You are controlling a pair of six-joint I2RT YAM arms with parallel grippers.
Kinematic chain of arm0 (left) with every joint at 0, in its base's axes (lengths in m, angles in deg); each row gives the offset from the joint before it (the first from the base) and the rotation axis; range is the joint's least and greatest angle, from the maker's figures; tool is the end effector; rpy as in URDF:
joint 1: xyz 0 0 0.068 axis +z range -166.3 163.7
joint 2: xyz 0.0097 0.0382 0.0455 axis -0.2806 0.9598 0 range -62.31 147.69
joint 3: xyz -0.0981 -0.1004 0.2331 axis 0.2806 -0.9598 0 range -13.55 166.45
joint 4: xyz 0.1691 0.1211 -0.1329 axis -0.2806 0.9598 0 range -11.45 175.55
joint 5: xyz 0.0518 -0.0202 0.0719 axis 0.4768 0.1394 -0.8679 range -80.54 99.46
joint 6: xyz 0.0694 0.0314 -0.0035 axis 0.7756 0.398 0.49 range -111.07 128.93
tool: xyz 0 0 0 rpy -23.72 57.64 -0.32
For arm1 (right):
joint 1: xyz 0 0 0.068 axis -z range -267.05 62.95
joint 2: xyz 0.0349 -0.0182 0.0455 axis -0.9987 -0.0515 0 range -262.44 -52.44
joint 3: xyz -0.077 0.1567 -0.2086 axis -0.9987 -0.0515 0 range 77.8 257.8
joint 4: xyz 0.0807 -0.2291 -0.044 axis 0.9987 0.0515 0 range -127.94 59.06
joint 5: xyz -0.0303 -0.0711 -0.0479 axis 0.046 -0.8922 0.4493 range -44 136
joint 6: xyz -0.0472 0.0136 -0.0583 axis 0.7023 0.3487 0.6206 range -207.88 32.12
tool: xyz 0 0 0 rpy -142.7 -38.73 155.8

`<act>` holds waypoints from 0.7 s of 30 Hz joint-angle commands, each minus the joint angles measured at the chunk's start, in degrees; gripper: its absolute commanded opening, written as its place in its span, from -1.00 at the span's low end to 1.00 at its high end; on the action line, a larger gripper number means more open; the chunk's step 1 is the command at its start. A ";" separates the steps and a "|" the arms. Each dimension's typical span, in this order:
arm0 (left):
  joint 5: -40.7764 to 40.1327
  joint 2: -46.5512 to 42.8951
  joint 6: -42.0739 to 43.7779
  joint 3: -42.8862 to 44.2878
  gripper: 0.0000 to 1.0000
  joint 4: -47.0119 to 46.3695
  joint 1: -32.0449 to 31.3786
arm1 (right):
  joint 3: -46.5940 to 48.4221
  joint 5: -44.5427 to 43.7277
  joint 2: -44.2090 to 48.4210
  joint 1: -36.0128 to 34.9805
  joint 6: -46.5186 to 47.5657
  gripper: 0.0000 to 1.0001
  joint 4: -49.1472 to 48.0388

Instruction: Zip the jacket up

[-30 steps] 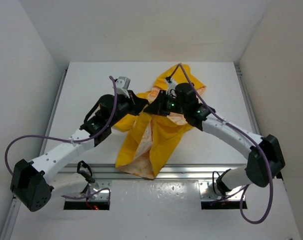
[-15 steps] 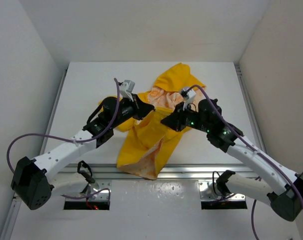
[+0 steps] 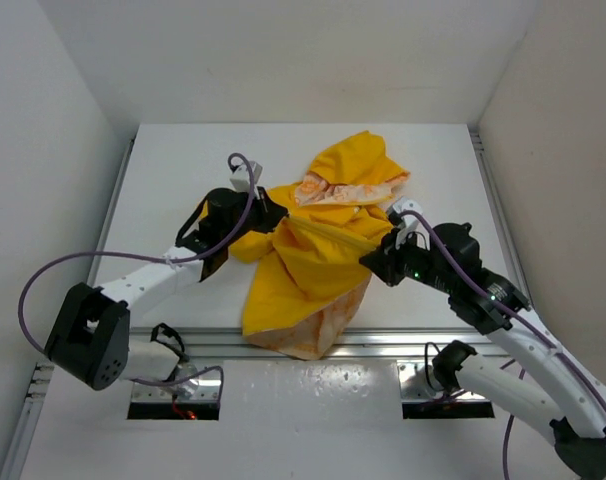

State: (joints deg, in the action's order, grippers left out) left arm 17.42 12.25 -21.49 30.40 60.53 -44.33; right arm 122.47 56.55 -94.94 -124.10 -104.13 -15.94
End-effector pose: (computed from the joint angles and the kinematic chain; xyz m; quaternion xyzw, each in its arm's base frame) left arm 0.2716 -0.1548 0.2720 0.0272 0.7792 -0.3518 0.5179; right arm 0.1383 0.1192 0.3134 -0.1991 0.7919 0.3239 0.4778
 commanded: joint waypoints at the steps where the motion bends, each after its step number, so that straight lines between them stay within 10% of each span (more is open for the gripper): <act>1: -8.58 3.90 10.18 1.49 -1.00 -1.23 6.40 | 2.53 -2.54 4.43 3.81 5.08 -1.00 5.94; 21: -11.83 23.78 27.51 27.32 -1.00 -1.67 25.92 | 3.41 -15.46 13.50 18.85 15.72 -1.00 15.18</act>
State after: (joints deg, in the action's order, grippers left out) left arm 23.50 34.44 -3.06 52.89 61.18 -27.06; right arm 122.49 50.01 -84.86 -107.93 -91.71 -3.99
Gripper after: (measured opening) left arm 0.008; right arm 0.045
